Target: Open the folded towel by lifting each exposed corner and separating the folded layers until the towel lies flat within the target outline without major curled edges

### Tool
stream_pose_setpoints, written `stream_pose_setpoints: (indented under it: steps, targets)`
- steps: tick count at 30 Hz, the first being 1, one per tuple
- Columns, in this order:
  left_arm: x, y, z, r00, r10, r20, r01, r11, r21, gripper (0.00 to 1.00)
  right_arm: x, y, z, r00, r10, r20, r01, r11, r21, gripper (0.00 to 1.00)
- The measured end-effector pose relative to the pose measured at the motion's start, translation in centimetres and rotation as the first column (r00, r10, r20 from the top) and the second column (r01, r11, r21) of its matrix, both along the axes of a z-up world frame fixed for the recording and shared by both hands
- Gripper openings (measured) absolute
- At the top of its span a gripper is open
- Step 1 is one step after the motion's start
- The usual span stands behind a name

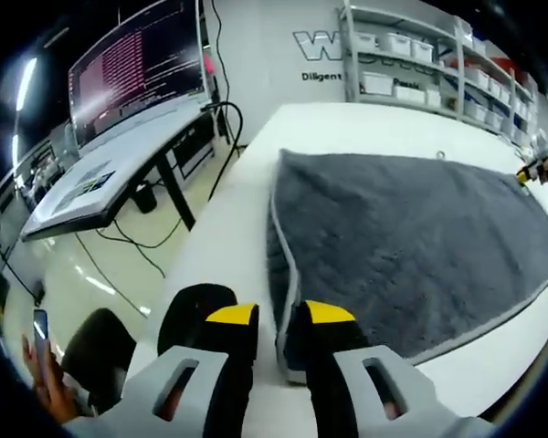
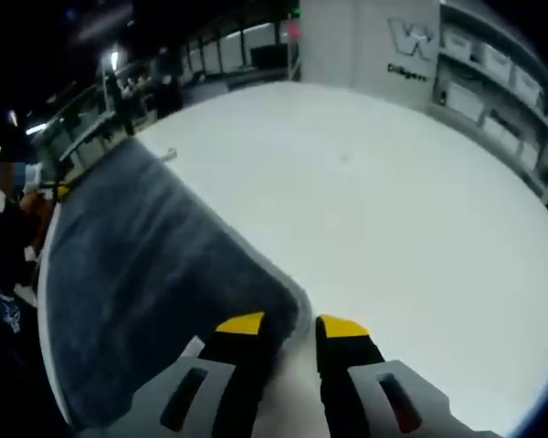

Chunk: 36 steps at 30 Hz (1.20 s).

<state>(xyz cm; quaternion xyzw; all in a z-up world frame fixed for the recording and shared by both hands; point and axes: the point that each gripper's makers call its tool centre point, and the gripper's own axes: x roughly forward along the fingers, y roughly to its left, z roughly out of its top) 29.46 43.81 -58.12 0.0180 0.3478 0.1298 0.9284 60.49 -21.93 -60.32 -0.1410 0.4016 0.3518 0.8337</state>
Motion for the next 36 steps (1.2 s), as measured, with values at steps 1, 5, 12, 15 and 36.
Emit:
stream_pose_setpoints:
  steps: [1, 5, 12, 15, 36]
  targets:
    - [0.0, 0.0, 0.0, 1.0, 0.003, 0.002, -0.003, 1.0, -0.003, 0.16, -0.1, 0.0, 0.0, 1.0, 0.002, 0.001, -0.002, 1.0, 0.0, 0.18]
    - [0.0, -0.1, -0.3, 1.0, -0.001, -0.006, 0.001, 1.0, -0.012, 0.14, -0.2, 0.1, 0.0, 1.0, 0.001, 0.001, -0.001, 1.0, 0.0, 0.18]
    - [-0.2, -0.1, -0.1, 1.0, -0.007, -0.023, 0.007, 0.999, -0.035, 0.14, -1.0, 0.5, 0.1, 1.0, -0.006, -0.002, 0.006, 1.0, 0.002, 0.18]
    - [-0.1, -0.2, -0.4, 0.999, -0.021, -0.043, 0.019, 0.999, -0.045, 0.09, -1.3, 0.6, 0.2, 1.0, -0.006, -0.003, 0.006, 1.0, -0.005, 0.16]
    - [-0.4, -1.8, -1.1, 0.986, -0.084, -0.145, 0.068, 0.992, -0.107, 0.01, -1.7, 0.2, 0.2, 0.997, -0.063, -0.037, 0.061, 0.996, -0.067, 0.0]
